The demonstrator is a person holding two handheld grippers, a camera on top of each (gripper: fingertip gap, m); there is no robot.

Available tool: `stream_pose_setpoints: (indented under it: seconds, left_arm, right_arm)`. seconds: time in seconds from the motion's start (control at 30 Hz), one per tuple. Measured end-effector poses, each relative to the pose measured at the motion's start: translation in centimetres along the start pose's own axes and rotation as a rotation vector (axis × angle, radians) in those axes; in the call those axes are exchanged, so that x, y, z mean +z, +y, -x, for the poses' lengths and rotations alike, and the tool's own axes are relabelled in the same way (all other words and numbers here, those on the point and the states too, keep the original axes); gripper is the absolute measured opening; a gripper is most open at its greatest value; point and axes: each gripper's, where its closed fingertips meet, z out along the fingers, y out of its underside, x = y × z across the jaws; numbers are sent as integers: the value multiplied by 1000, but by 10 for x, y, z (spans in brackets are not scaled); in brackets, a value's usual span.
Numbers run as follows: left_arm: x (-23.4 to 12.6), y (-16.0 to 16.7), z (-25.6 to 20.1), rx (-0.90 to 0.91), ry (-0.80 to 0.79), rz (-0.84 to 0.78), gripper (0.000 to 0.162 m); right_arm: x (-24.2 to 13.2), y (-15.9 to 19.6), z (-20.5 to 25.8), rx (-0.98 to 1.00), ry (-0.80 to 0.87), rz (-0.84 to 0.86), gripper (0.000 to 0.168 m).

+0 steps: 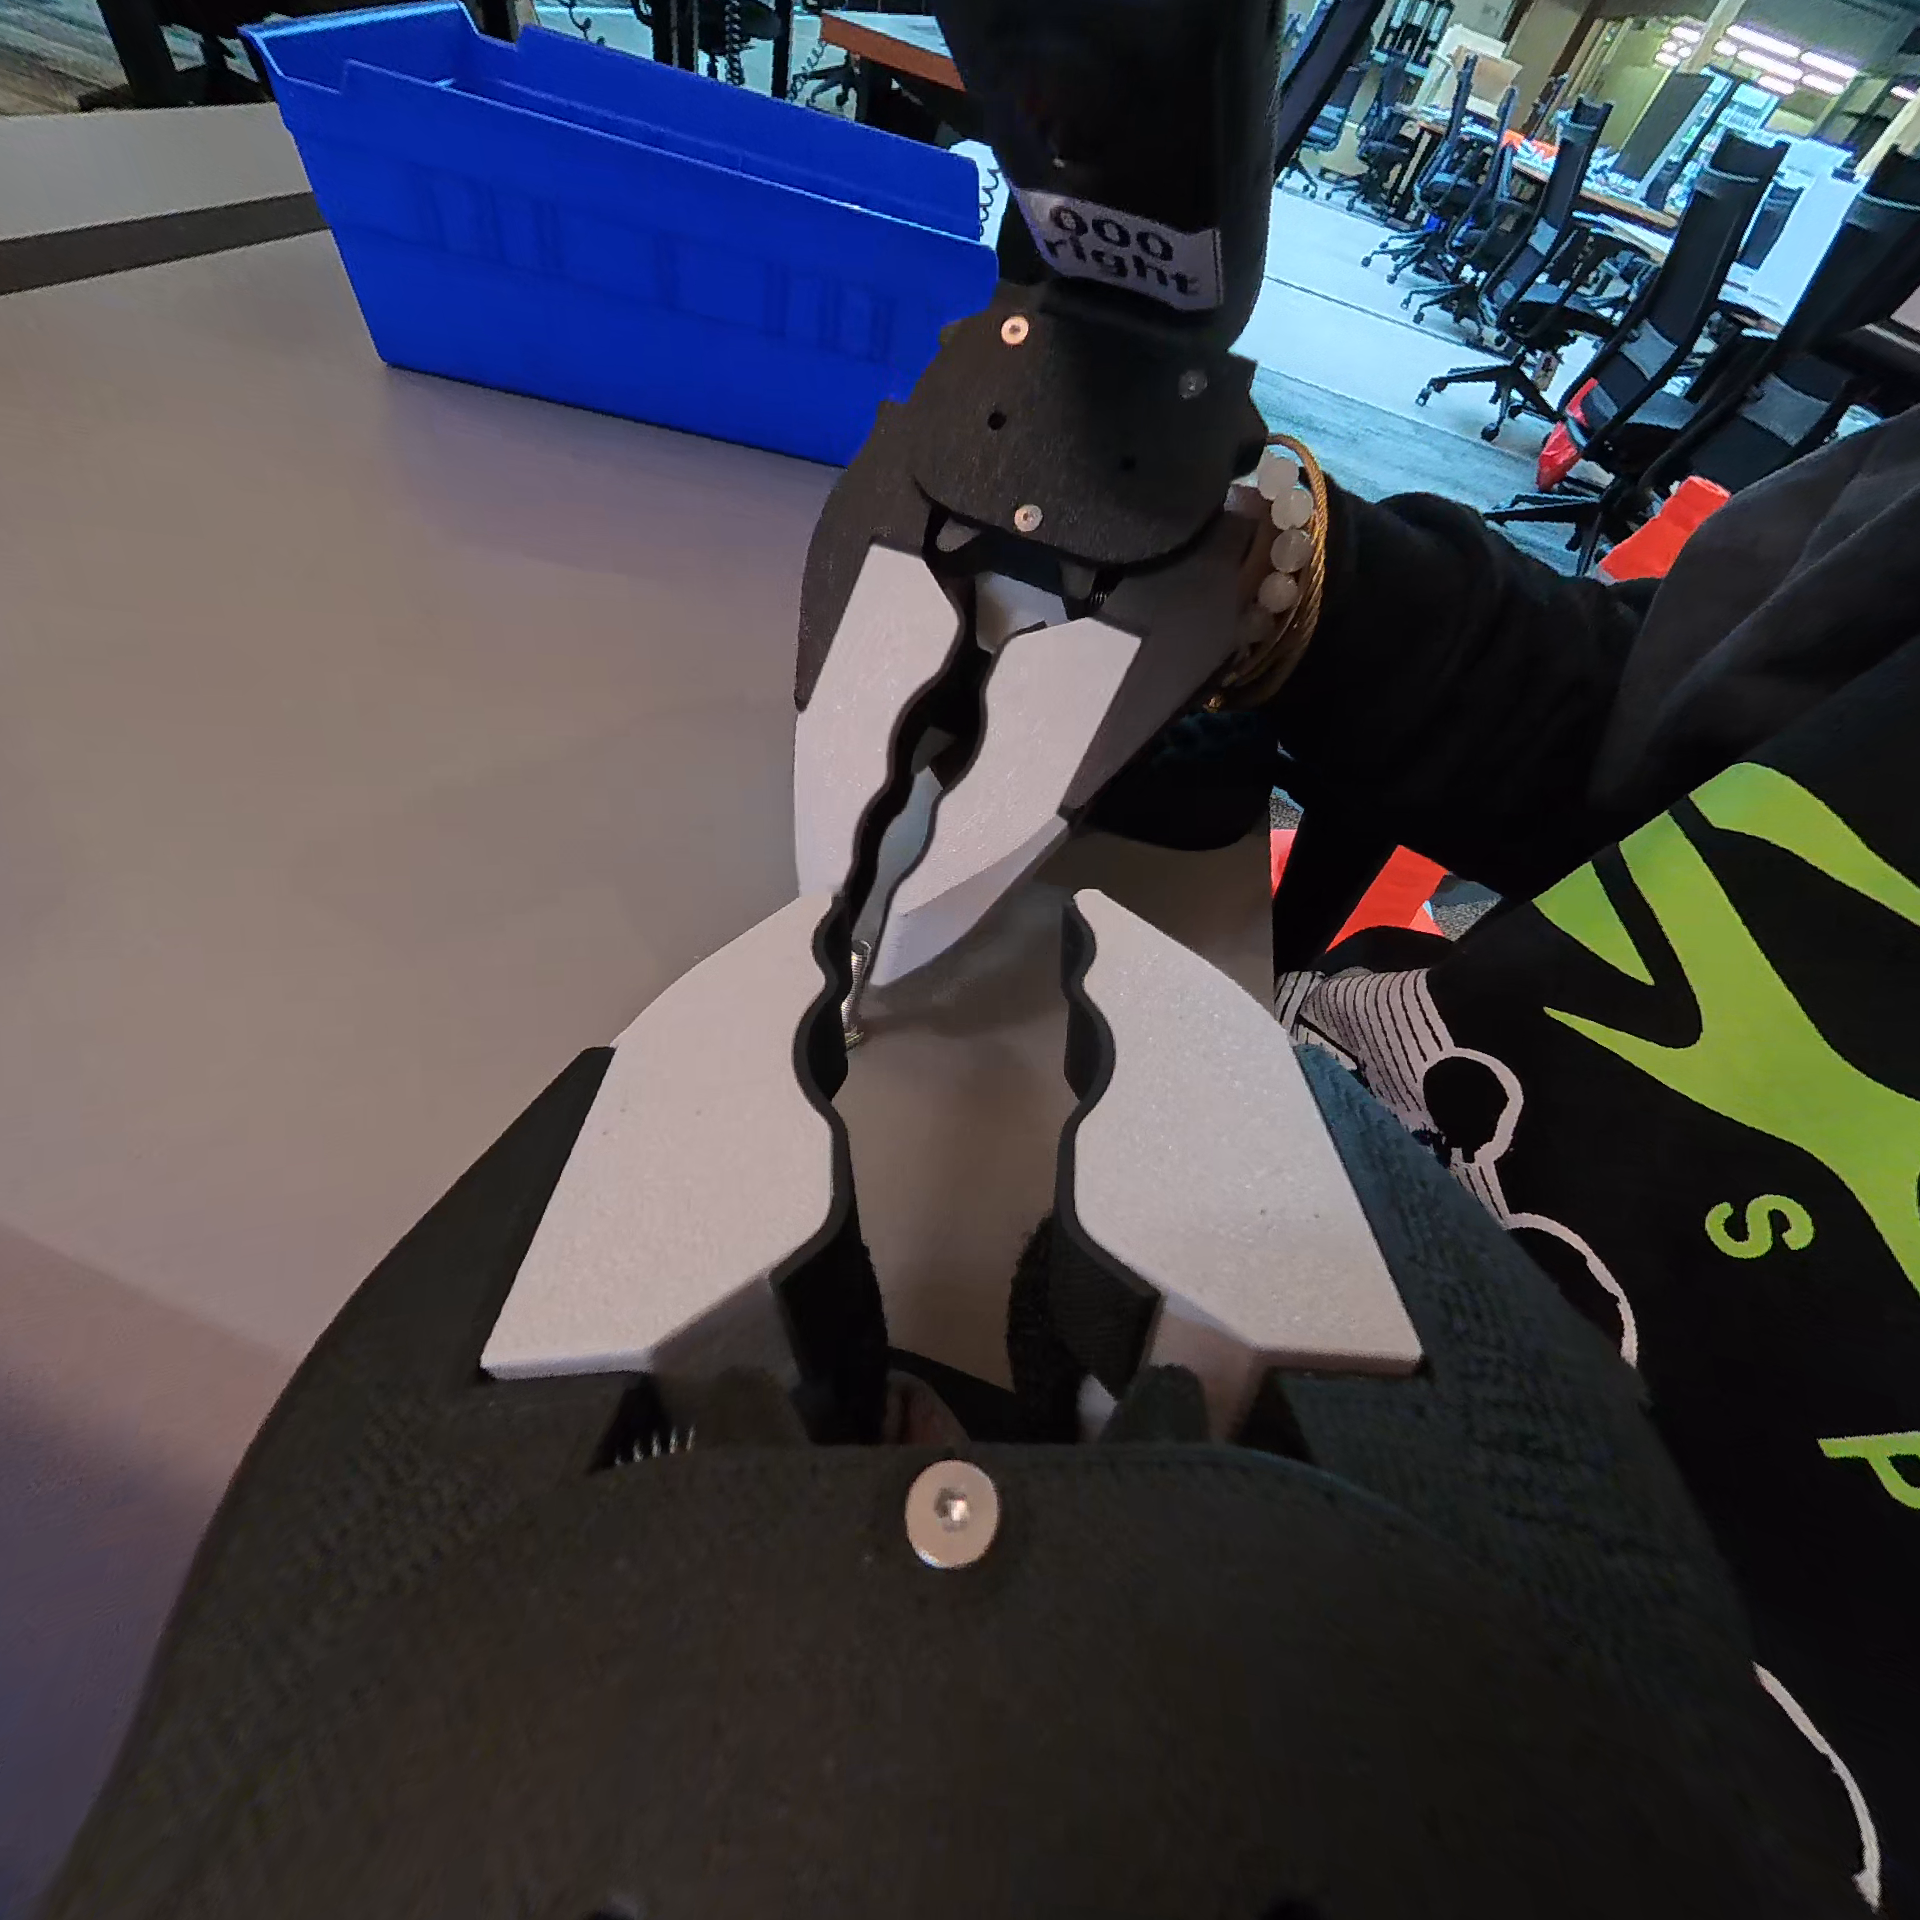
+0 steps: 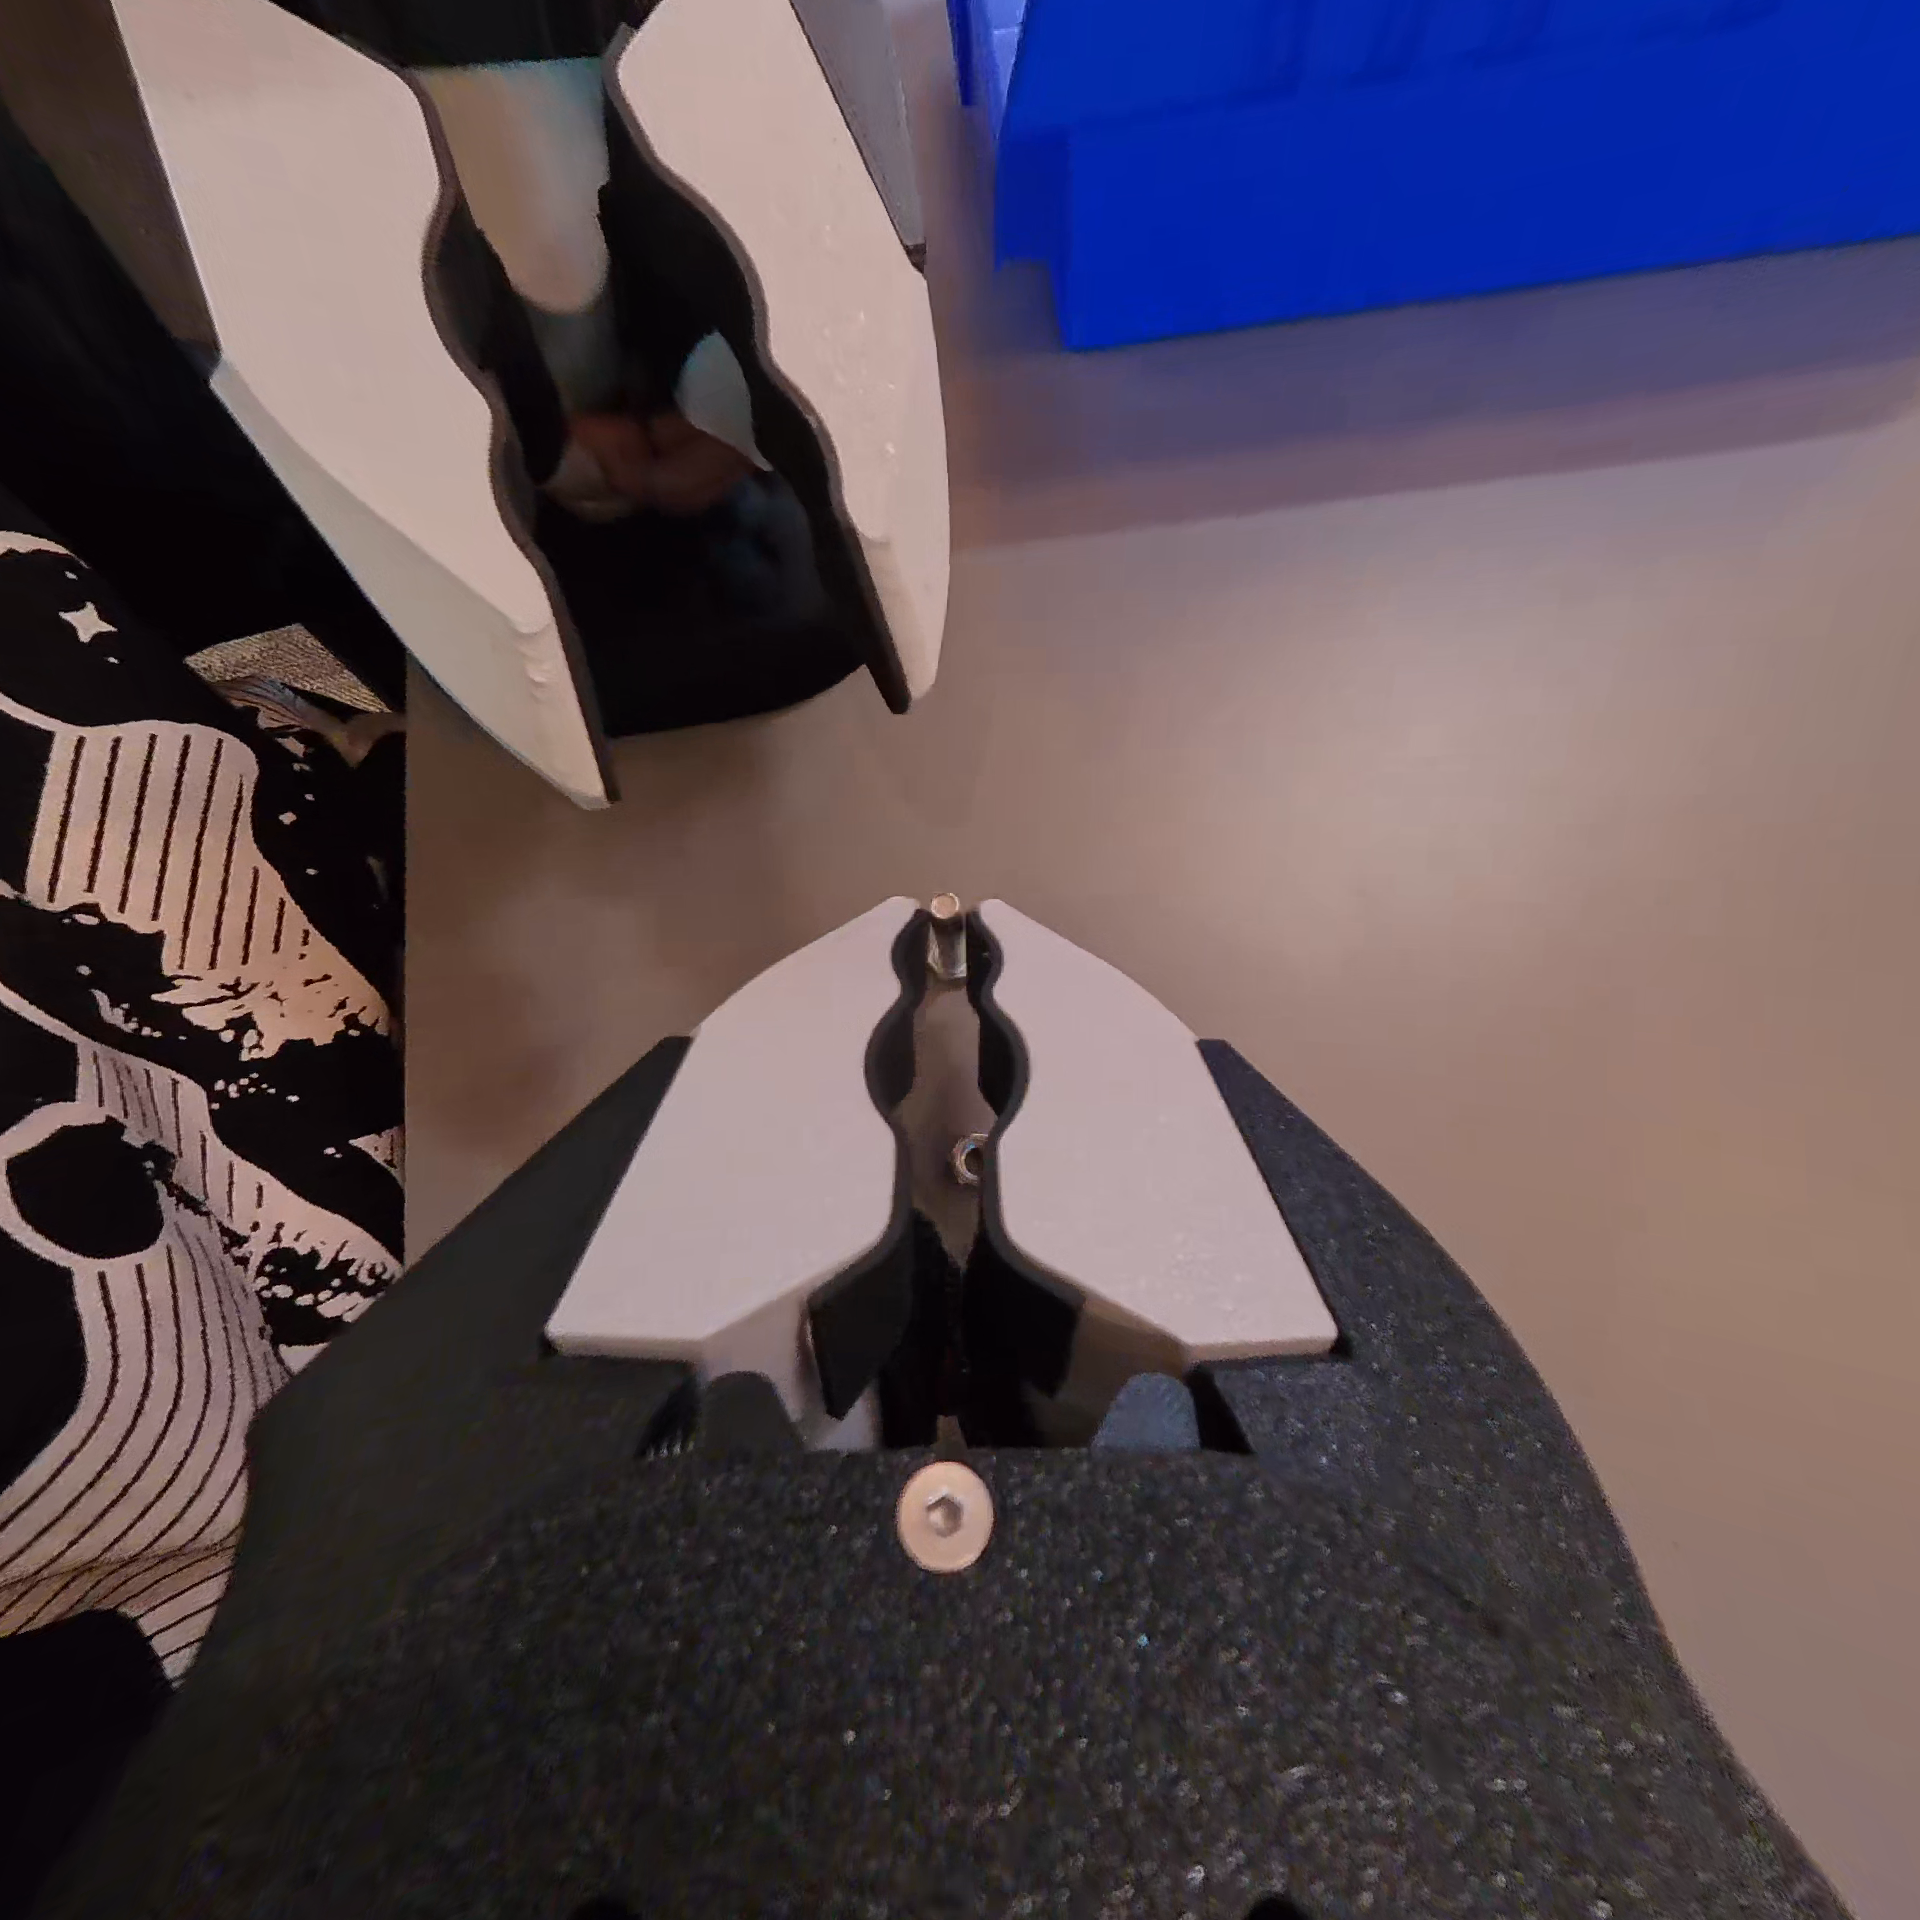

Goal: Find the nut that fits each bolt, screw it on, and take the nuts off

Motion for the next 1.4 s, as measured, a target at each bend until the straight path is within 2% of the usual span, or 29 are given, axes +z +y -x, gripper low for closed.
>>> stream_pose_setpoints:
  seconds: [0.2,0.4,0.53,0.73,1.2,1.4]
  left_arm:
    - [-1,-2,2,7,-26,-8,39]
    - [-1,-15,5,100,-132,-70,33]
    - [1,-21,3,151,-164,-102,29]
    - [-1,-32,7,202,-268,-171,27]
    - [-1,-34,10,217,-303,-186,11]
    - [0,-33,10,225,-306,-181,11]
  right_arm:
    - [-12,-12,1,0,-3,-44,6]
    - [-53,-59,16,-59,-36,-174,6]
    - [-66,-81,24,-82,-56,-215,6]
    - [-58,-87,22,-54,3,-197,6]
    - [-57,-91,22,-41,7,-219,6]
    - [-56,-90,22,-32,8,-220,6]
